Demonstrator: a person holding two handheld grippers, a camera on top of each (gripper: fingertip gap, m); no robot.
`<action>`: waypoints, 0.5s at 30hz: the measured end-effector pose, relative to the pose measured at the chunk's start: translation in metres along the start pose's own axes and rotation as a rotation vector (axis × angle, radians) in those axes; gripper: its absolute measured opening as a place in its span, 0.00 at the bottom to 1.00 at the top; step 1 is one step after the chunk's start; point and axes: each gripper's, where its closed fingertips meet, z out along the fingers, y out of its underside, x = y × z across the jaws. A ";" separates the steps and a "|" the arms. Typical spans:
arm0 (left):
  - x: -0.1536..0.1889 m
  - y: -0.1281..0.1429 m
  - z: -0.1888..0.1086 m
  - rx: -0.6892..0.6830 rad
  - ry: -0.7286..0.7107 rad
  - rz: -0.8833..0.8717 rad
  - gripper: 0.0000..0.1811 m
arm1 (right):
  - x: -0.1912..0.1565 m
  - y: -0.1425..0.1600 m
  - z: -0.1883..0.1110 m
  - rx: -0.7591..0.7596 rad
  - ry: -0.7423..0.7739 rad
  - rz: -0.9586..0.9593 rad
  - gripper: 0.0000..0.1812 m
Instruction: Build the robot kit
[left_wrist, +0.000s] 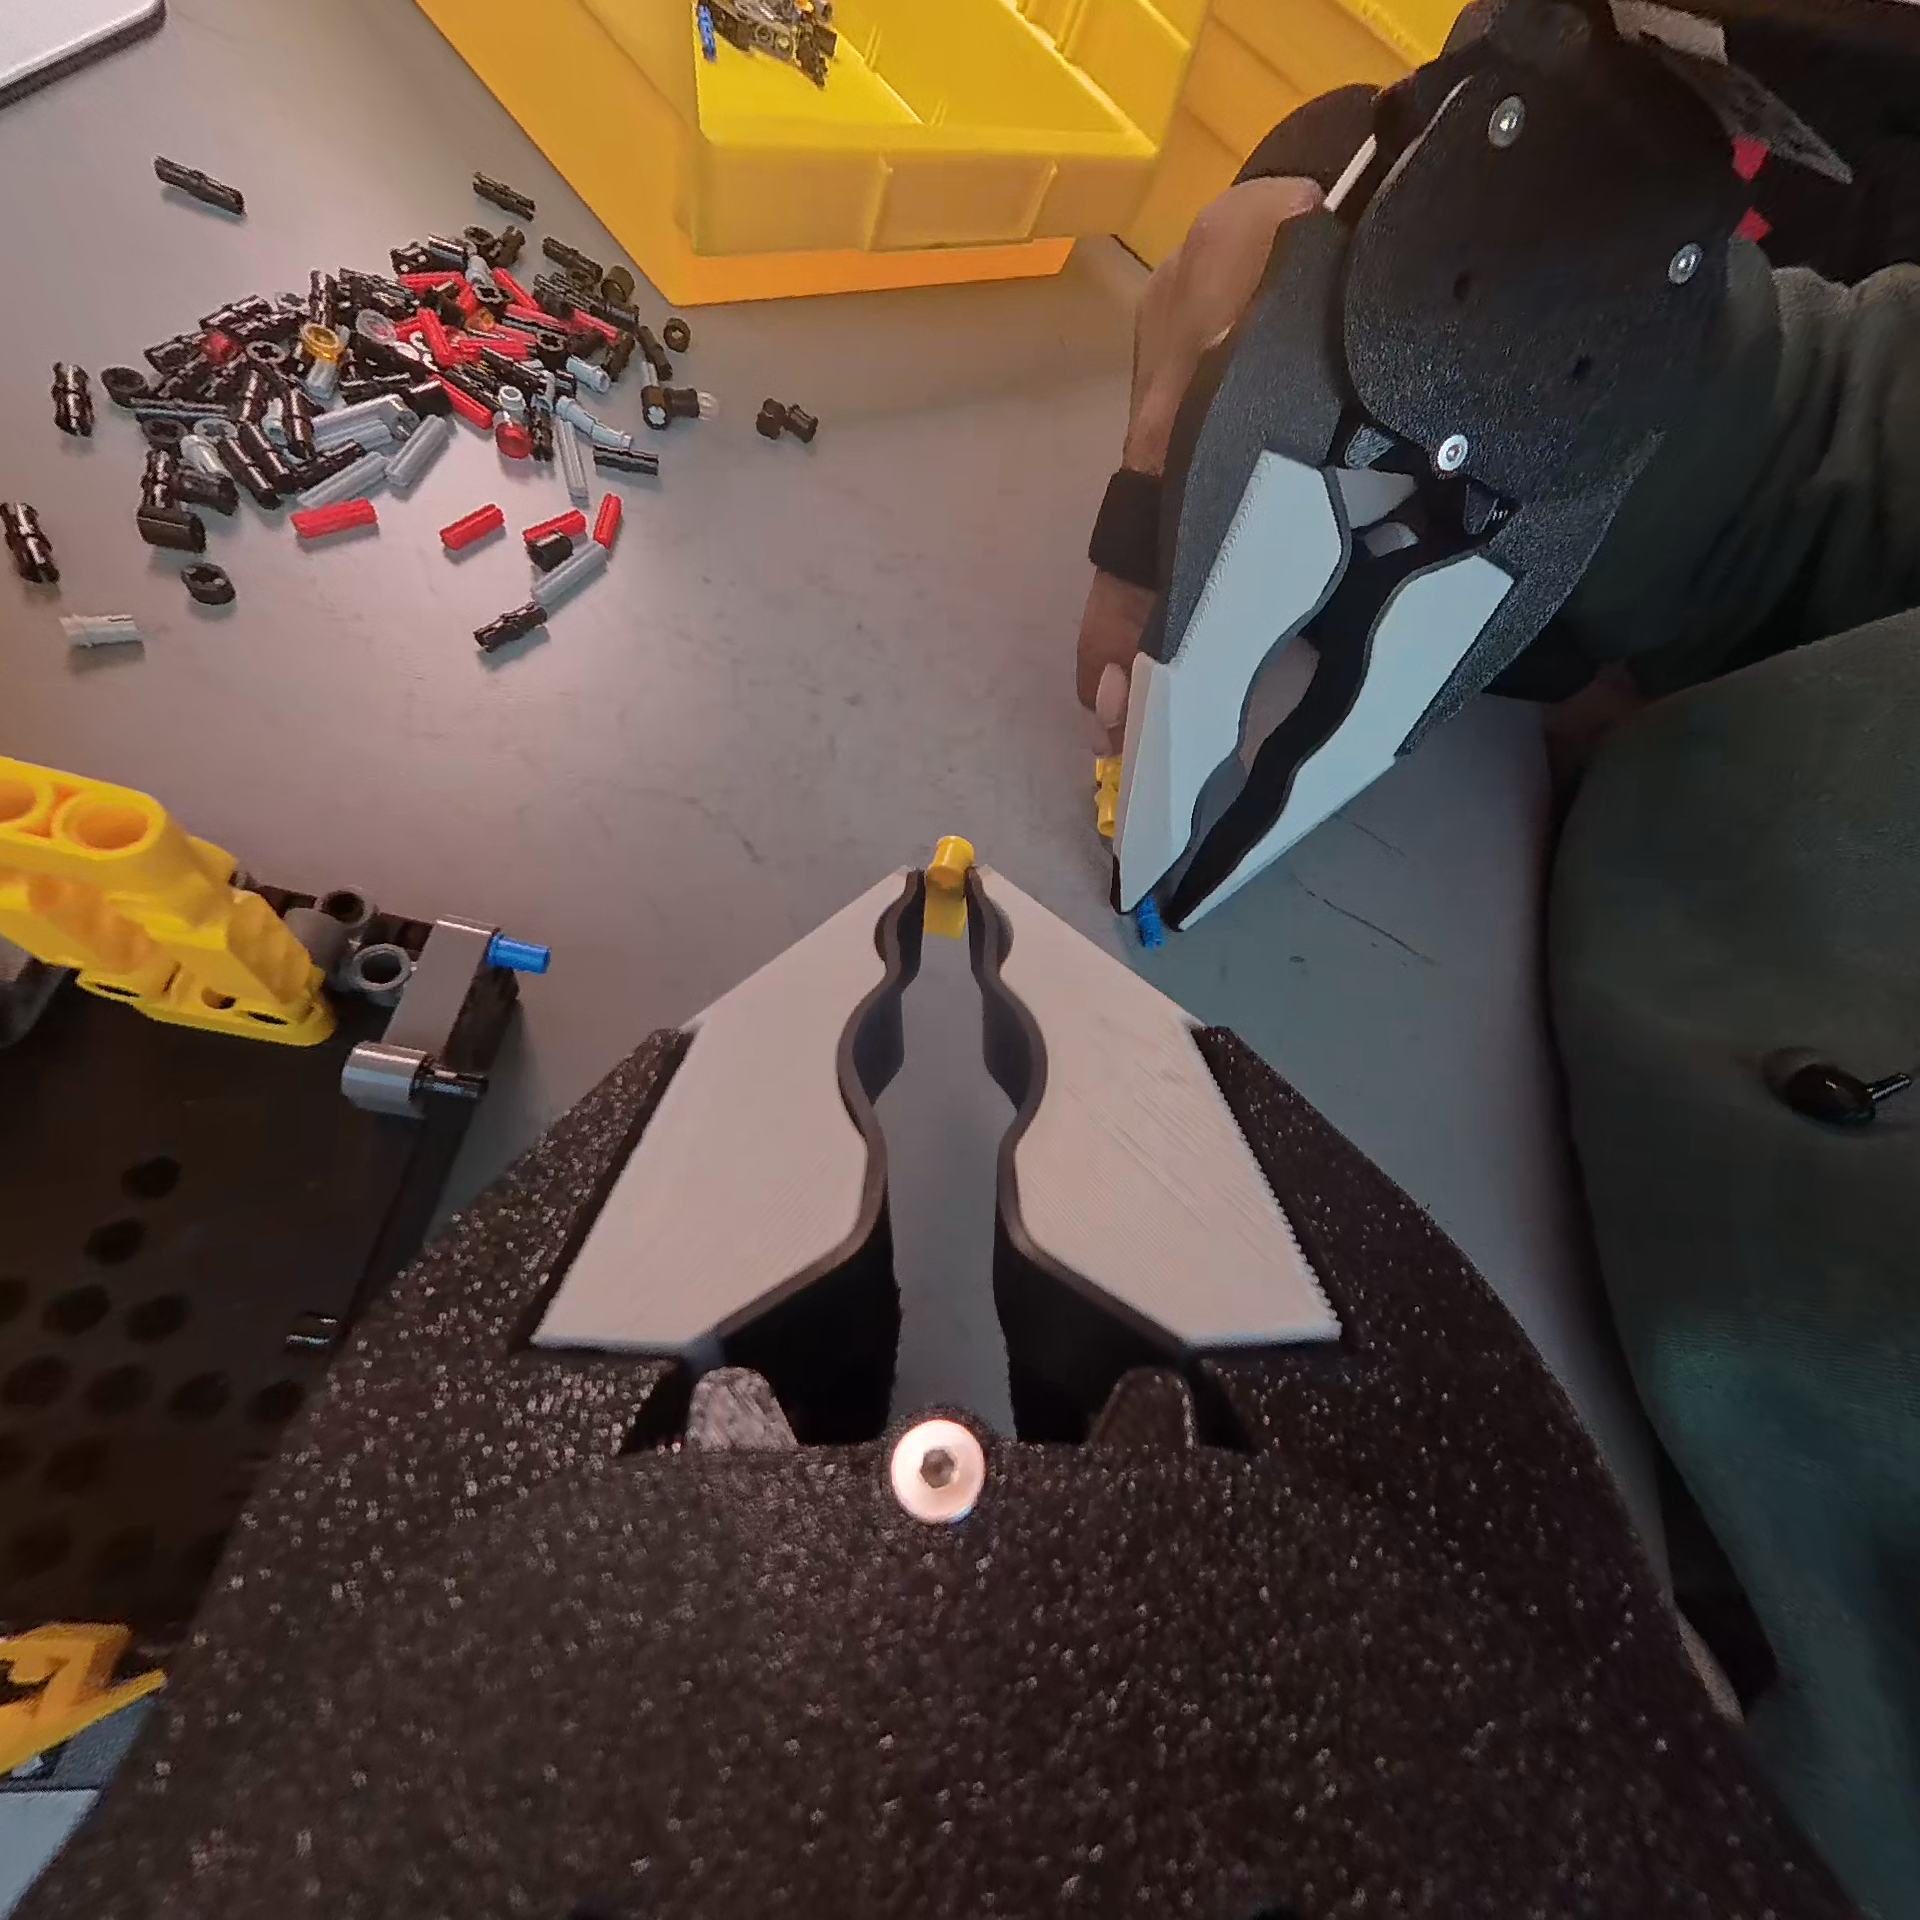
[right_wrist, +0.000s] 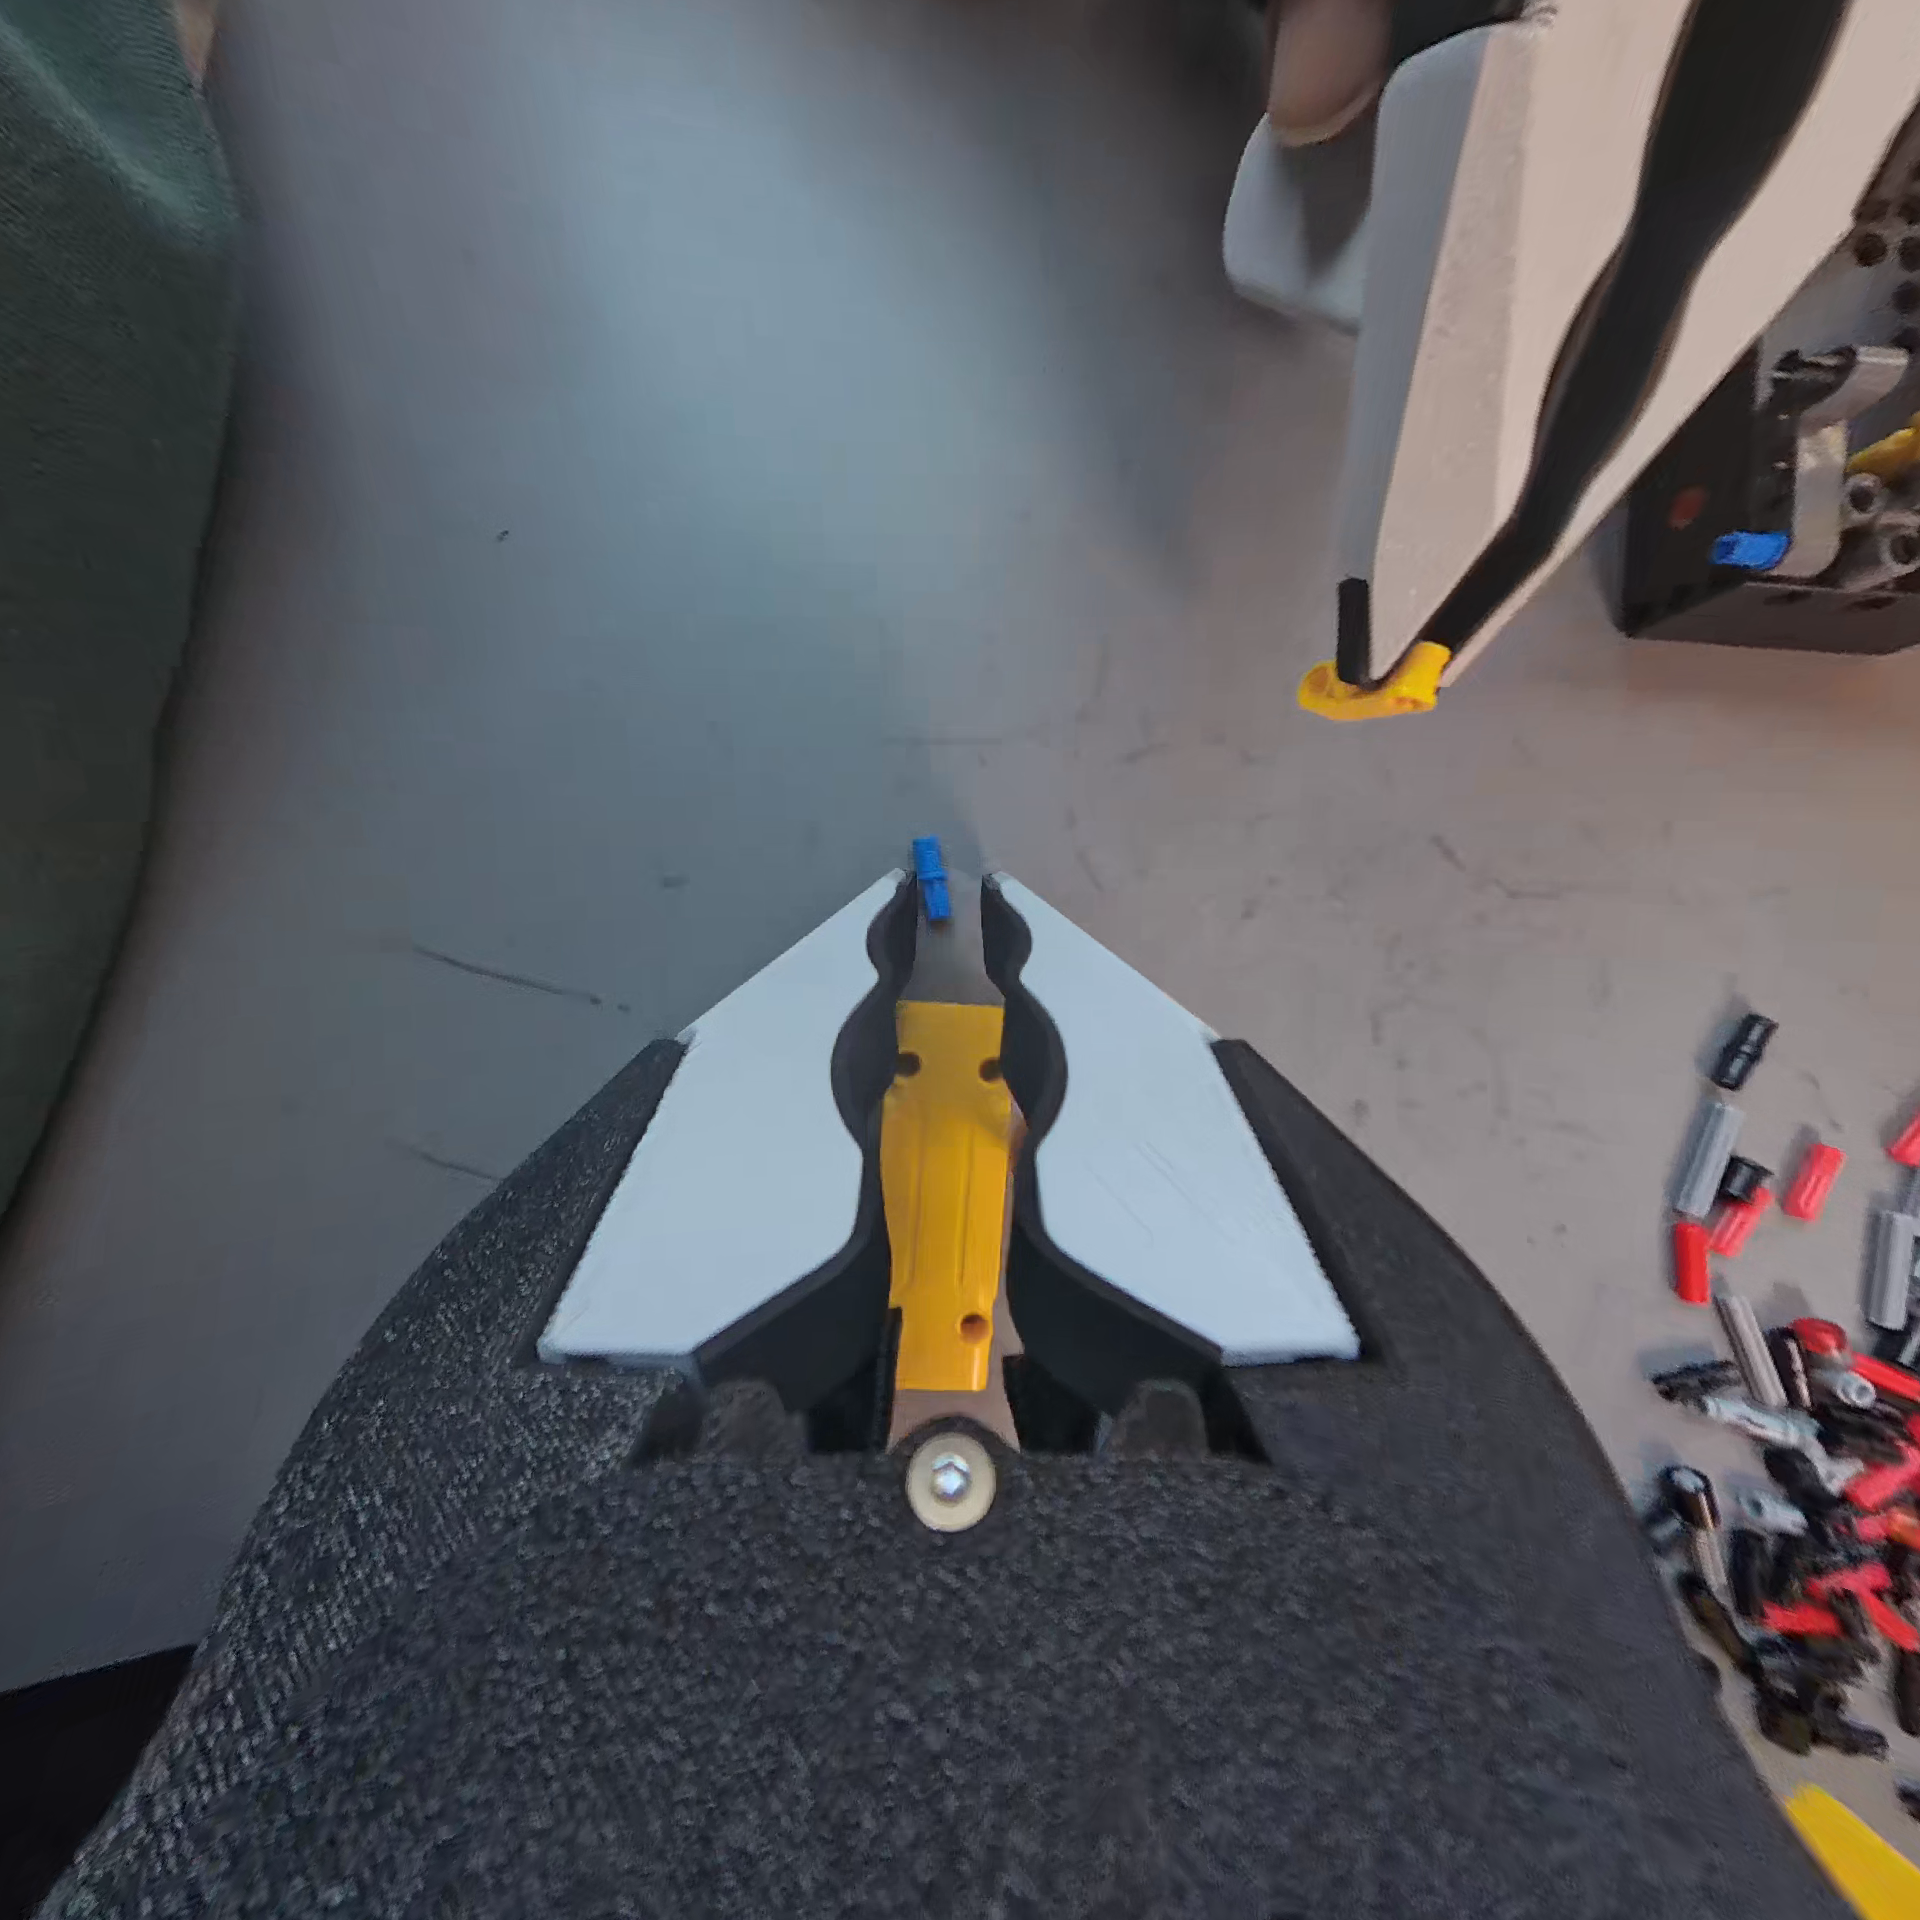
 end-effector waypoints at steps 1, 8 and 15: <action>0.000 0.000 0.000 0.000 0.001 0.000 0.04 | 0.004 0.001 -0.004 0.002 0.027 0.007 0.08; 0.000 0.002 0.001 -0.008 0.001 0.000 0.04 | -0.015 0.006 -0.015 -0.027 -0.029 0.041 0.00; 0.001 0.001 0.000 -0.010 0.000 0.006 0.04 | -0.003 0.006 -0.007 -0.045 0.026 0.069 0.03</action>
